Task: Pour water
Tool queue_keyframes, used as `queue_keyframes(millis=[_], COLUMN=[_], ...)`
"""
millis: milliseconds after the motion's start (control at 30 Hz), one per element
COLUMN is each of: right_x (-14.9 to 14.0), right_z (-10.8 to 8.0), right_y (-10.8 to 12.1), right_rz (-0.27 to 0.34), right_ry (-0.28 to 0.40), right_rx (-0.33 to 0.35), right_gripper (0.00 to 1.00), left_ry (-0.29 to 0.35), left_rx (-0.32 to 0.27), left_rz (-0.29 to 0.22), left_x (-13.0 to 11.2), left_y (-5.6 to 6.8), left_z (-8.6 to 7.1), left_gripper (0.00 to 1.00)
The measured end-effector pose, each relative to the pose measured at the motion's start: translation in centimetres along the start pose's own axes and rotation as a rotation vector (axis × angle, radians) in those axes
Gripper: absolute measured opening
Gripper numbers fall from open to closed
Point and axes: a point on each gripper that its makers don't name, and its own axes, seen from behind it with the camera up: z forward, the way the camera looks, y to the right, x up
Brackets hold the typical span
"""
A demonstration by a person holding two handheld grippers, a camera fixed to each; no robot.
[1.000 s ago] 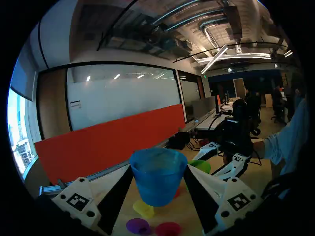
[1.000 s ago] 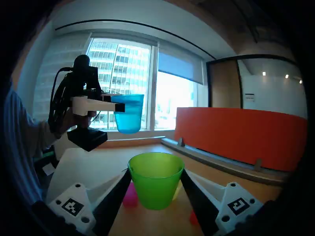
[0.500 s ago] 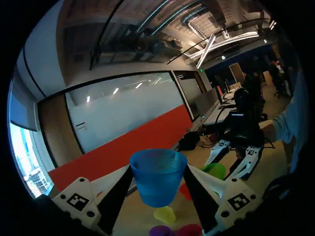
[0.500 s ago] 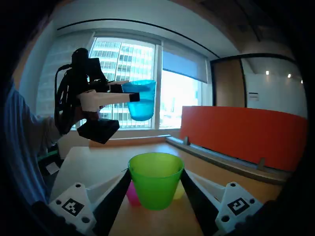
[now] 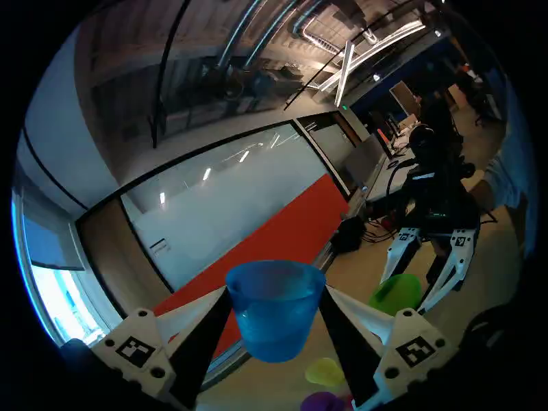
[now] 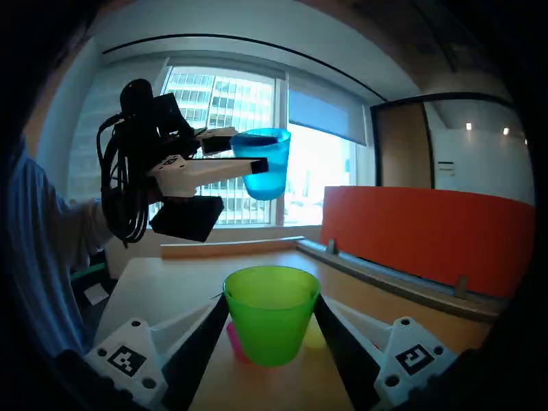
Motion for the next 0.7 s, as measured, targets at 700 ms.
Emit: queue_keyframes(millis=[700], right_x=[-0.3], right_z=[1.2], right_y=[-1.6], right_rz=[0.001], right_ry=[0.0], right_rx=[0.039], right_gripper=[0.9], left_ry=[0.01], left_rx=[0.055], left_rz=[0.251], left_x=[2.3], left_y=[-1.1], left_z=[0.3], left_gripper=[0.86])
